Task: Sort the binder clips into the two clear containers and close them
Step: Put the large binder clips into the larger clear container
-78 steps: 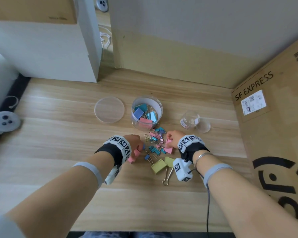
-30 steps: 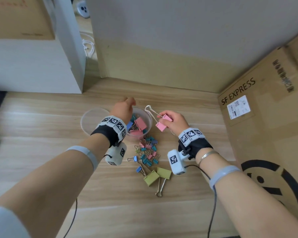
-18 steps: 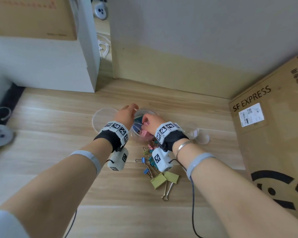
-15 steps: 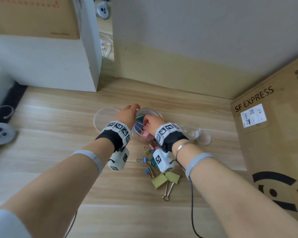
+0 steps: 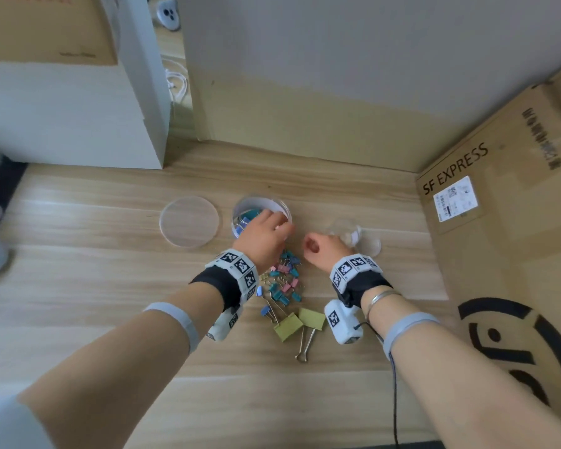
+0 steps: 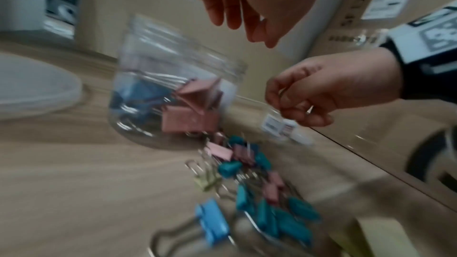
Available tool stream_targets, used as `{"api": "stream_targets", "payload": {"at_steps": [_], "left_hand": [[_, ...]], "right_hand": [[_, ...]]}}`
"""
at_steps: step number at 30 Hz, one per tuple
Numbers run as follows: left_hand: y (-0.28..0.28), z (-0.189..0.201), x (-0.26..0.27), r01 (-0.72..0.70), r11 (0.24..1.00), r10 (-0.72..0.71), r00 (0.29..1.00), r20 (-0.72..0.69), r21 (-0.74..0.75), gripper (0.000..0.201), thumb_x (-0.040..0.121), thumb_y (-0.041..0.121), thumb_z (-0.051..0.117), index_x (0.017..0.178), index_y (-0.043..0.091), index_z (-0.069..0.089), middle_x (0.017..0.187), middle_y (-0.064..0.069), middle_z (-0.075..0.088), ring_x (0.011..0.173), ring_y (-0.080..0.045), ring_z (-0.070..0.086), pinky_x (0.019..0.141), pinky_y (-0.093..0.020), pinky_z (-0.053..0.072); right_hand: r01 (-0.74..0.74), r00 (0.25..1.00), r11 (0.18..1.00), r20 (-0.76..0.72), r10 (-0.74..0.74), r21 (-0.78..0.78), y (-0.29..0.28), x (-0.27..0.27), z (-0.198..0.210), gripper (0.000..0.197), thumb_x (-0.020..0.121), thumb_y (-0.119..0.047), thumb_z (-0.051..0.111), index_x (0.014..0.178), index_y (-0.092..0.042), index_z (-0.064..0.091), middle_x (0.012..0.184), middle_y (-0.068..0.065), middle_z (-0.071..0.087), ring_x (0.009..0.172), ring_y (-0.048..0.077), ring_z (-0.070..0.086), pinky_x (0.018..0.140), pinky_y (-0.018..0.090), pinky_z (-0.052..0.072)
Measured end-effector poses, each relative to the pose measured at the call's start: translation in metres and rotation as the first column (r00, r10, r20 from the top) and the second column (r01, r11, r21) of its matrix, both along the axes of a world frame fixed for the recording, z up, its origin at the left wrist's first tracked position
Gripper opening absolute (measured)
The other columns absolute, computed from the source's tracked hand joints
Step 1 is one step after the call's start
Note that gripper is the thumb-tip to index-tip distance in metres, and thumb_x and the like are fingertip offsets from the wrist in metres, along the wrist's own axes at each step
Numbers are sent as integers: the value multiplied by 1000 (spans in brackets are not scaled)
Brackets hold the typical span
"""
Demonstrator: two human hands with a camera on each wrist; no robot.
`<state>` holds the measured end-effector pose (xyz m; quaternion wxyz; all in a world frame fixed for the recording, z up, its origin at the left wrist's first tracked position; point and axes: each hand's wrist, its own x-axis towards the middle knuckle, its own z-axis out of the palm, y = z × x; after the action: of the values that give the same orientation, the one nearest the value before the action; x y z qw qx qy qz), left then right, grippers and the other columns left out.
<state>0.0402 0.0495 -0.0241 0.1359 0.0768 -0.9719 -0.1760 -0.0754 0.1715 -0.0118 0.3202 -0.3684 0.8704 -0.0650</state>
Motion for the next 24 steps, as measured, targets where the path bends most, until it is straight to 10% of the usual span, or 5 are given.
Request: {"api": "stream_targets", "payload": {"at_steps": [5, 13, 18, 24], "left_hand": [[41, -27, 6, 295, 931, -326, 936, 129, 215, 21, 79, 18, 53, 91, 8, 67, 87, -13, 67, 80, -31, 62, 66, -40, 57], [57, -40, 23, 365, 879, -470, 561, 682, 306, 61, 64, 44, 77, 118, 33, 51, 135, 7, 44, 129, -23, 31, 108, -40, 33], [60, -41, 26, 447, 860, -484, 556, 676, 247, 68, 67, 37, 77, 126, 38, 44, 136, 5, 40, 124, -24, 32, 106, -41, 29], [60, -44, 26, 389, 891, -436, 597, 673, 232, 66, 72, 35, 71, 130, 33, 41, 139, 4, 38, 127, -24, 29, 111, -41, 25]], "right_hand": [[-115, 982, 972, 170, 80, 206, 36, 10, -21, 25, 82, -35, 64, 97, -15, 68, 87, 4, 67, 77, 18, 55, 68, 25, 40], [-205, 941, 962, 308, 142, 183, 62, 20, -40, 54, 65, -32, 81, 114, -23, 58, 90, -8, 60, 79, 11, 55, 75, 27, 46], [-234, 940, 966, 278, 197, 106, 66, 22, -47, 31, 70, -33, 77, 96, -21, 65, 82, -8, 59, 63, 5, 48, 58, 19, 39], [-258, 944, 963, 234, 232, 84, 65, 15, -48, 22, 77, -28, 71, 97, -20, 65, 91, -7, 55, 77, 12, 50, 76, 29, 44]]}}
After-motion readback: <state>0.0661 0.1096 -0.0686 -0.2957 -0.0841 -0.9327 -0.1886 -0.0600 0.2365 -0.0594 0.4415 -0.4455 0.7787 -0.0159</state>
